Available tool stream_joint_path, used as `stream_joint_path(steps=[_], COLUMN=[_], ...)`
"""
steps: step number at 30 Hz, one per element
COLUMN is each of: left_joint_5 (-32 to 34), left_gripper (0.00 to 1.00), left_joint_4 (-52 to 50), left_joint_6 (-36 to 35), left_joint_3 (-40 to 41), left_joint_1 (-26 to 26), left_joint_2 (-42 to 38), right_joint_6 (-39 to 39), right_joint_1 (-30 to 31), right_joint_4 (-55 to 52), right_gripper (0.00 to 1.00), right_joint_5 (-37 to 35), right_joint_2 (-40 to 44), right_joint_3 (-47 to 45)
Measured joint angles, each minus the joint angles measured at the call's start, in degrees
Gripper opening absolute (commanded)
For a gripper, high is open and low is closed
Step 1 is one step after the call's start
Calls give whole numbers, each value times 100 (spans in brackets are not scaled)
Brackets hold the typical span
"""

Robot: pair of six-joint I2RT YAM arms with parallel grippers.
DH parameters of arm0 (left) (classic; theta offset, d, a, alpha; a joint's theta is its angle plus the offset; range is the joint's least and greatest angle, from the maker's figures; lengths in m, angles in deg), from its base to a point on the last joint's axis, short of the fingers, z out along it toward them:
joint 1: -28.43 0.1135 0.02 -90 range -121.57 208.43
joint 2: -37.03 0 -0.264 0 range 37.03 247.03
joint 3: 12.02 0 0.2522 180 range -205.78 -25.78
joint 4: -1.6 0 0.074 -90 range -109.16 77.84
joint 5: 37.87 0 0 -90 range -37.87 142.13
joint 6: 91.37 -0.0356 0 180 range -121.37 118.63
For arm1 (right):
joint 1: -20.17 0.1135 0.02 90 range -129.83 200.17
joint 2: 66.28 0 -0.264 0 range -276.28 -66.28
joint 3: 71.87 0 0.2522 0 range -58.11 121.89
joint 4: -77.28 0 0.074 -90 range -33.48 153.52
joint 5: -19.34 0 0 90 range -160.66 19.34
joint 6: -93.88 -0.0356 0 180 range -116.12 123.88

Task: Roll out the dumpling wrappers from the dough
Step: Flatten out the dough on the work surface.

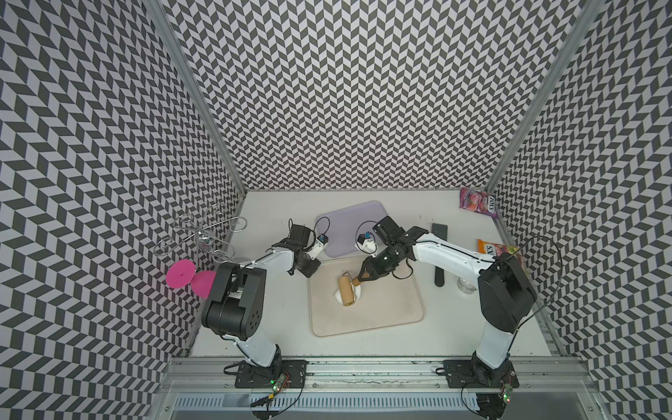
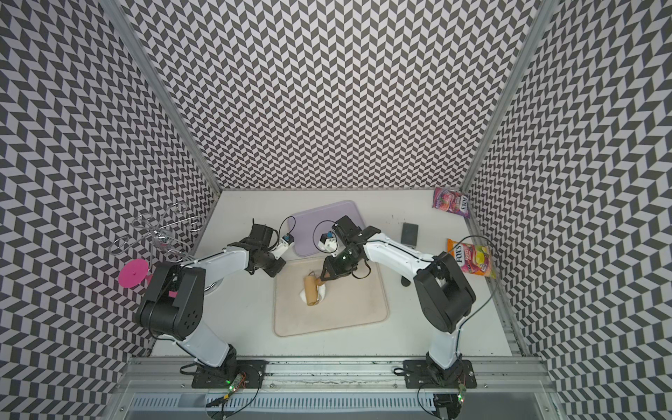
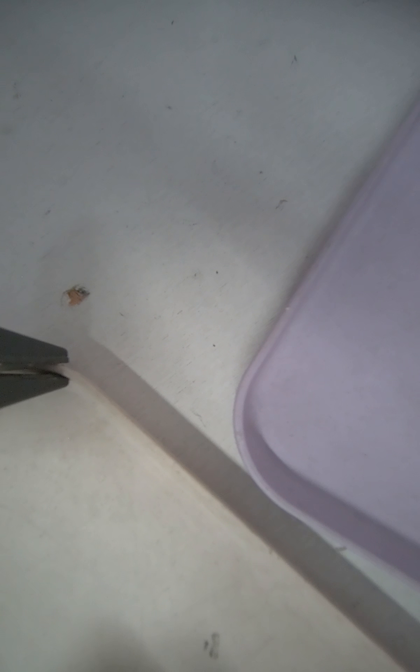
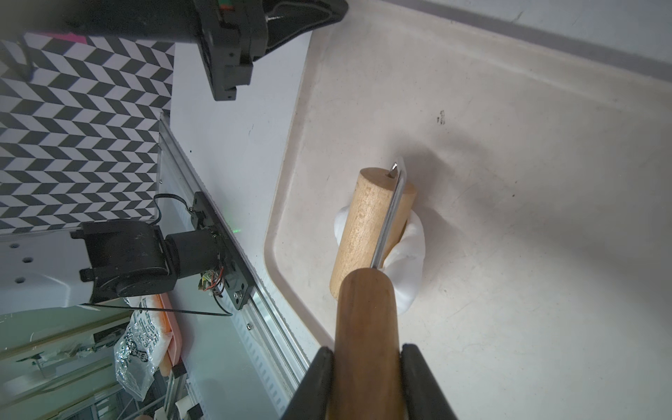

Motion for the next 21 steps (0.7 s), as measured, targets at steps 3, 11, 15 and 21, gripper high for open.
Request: stream_joint_path(steps=[3, 11, 15, 21], left_joint_5=[0, 0, 2, 2], left_gripper=[0, 0, 0, 0], left_joint_4=[0, 0, 0, -2], left_joint_6=[-26, -39, -39, -39], left_joint_3=[0, 0, 0, 0], left_joint_1=[0, 0, 0, 0], left_joint_2=[0, 0, 0, 0], right_joint_6=[9, 9, 7, -9], right_joint_1=[0, 2, 7, 11], right_joint_4=[31, 63, 87, 127], right_gripper=[0, 0, 0, 0], right_joint_5=[52, 111, 131, 173], right_joint_2=[-7, -7, -7, -7], right_joint_3=[-15, -33, -46, -61])
